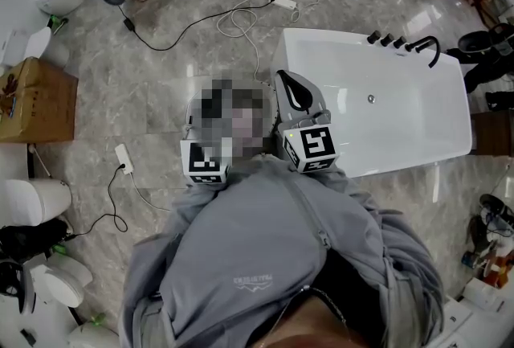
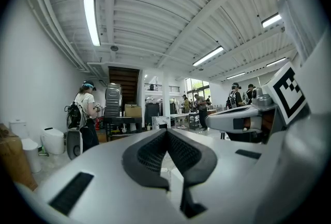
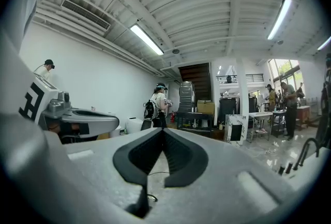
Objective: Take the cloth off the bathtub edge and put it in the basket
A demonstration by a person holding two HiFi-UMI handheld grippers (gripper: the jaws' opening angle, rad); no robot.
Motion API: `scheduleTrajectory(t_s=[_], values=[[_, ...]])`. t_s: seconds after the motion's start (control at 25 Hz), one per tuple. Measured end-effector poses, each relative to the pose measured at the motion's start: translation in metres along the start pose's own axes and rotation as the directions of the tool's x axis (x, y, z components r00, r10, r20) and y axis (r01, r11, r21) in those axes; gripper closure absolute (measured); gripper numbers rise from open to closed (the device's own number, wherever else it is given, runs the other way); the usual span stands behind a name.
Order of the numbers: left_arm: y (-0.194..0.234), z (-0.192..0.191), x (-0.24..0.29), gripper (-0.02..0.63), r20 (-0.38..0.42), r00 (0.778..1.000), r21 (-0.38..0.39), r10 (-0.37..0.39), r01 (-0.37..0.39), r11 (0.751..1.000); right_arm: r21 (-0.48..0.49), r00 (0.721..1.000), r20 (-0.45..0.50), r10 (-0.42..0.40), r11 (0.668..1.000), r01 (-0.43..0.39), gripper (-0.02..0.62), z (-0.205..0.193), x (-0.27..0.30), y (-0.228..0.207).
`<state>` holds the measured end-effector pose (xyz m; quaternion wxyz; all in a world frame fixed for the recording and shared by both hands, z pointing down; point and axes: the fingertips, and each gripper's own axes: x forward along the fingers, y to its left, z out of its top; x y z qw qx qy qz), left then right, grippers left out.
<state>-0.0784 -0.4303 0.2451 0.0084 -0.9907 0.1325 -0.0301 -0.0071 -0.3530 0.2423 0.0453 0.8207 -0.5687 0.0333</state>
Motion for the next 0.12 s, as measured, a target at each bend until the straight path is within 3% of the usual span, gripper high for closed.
scheduleTrajectory(t_s=[0.12], values=[[0.0038,-0.0008,-0.0017,0.600,-0.005,1.000,0.002,0.001,-0.001,1.000,-0.004,1.000,0.001,-0.002,1.000,0.002,0.591,0.0014,0.0006,0.0032]])
